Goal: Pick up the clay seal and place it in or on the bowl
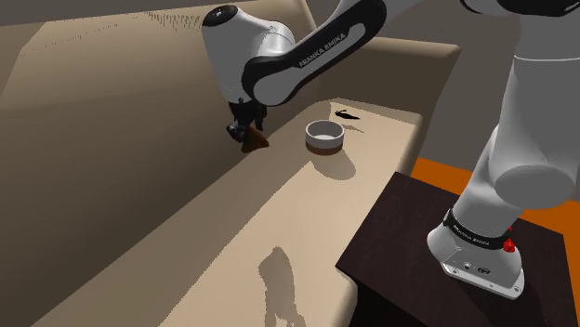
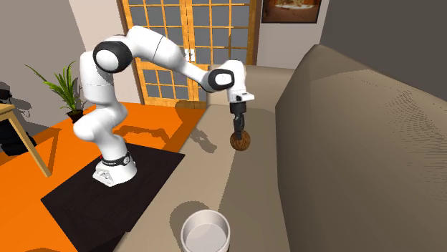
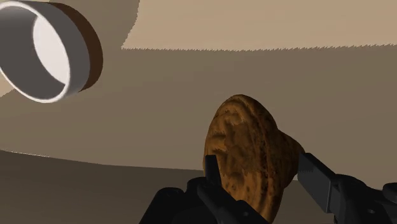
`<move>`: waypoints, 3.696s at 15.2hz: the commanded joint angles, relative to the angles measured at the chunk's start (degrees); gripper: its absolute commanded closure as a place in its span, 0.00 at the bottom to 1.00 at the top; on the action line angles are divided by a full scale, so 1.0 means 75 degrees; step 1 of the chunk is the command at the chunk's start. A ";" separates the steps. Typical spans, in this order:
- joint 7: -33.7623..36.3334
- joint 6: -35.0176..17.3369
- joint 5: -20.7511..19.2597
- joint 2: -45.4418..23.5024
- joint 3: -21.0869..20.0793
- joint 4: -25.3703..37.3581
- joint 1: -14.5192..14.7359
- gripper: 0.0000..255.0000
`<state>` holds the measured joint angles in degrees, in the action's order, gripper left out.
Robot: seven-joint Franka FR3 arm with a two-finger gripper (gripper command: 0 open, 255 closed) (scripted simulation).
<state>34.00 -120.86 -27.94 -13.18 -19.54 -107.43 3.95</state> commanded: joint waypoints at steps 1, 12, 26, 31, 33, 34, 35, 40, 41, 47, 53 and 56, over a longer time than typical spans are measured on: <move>-0.0302 -0.0293 0.0126 0.0417 0.0086 -0.0549 -0.0263 1.00; -0.2291 -0.1394 0.0603 0.1642 0.0938 -0.2083 -0.1443 1.00; -0.5158 -0.2306 0.1149 0.1935 0.2318 -0.2474 -0.2731 1.00; -0.5628 -0.2603 0.1223 0.1740 0.2565 -0.2459 -0.2962 1.00; -0.5545 -0.2791 0.1149 0.1632 0.2573 -0.2546 -0.2970 1.00; -0.5501 -0.2885 0.1109 0.1577 0.2578 -0.2588 -0.2973 1.00; -0.5457 -0.2978 0.1069 0.1520 0.2583 -0.2628 -0.2977 1.00; -0.5217 -0.3440 0.0844 0.1214 0.2616 -0.2803 -0.2988 1.00; -0.5165 -0.3532 0.0795 0.1149 0.2625 -0.2833 -0.2989 1.00; -0.4858 -0.4021 0.0496 0.0765 0.2690 -0.2962 -0.2982 1.00; -0.4858 -0.4022 0.0497 0.0765 0.2691 -0.2962 -0.2981 1.00; -0.4857 -0.4022 0.0496 0.0767 0.2690 -0.2964 -0.2981 0.00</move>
<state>-2.43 -151.02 -24.21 -7.43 0.64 -129.66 -18.41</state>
